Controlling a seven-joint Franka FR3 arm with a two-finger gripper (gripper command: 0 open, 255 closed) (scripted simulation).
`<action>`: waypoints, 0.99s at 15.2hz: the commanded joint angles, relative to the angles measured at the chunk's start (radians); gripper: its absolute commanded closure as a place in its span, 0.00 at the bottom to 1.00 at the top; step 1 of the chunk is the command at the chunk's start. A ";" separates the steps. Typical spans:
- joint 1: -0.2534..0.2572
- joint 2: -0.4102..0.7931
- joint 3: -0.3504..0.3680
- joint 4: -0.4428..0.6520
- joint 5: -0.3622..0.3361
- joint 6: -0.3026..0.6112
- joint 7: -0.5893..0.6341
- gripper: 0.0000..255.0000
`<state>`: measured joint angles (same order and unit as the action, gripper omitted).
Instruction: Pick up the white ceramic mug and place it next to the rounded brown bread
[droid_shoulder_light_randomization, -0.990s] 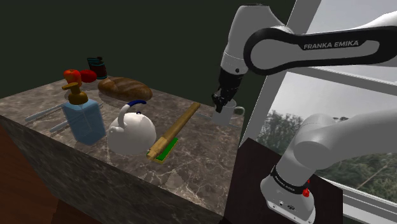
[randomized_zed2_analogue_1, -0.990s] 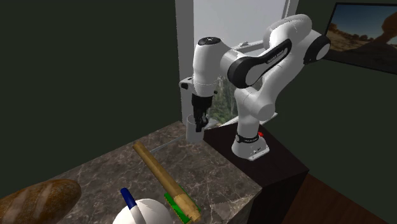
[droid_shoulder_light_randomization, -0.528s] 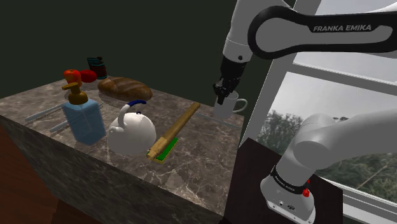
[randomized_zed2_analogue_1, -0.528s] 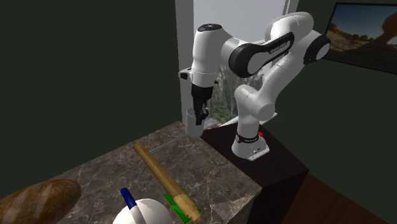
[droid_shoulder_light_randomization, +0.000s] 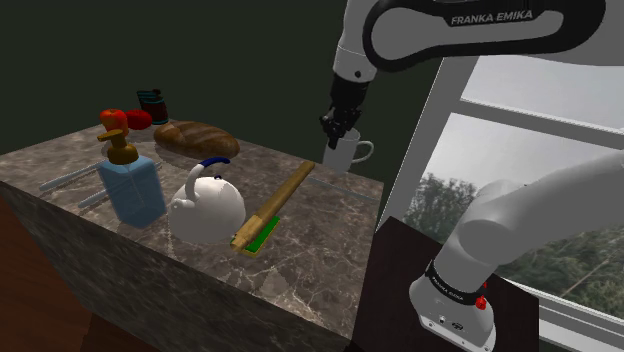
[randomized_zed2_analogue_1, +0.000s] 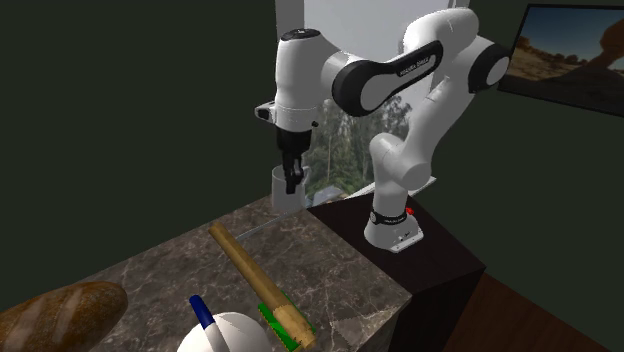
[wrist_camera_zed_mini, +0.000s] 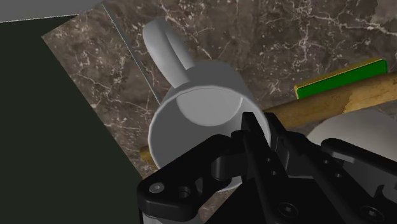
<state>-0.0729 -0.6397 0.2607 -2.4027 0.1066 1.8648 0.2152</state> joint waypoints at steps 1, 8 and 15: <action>-0.020 0.074 -0.005 0.055 -0.017 0.019 -0.011 1.00; -0.073 0.352 -0.004 0.287 -0.082 0.061 -0.022 1.00; -0.099 0.632 -0.003 0.582 -0.155 0.037 -0.018 1.00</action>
<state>-0.1714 -0.0499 0.2554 -1.8704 -0.0367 1.9118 0.1921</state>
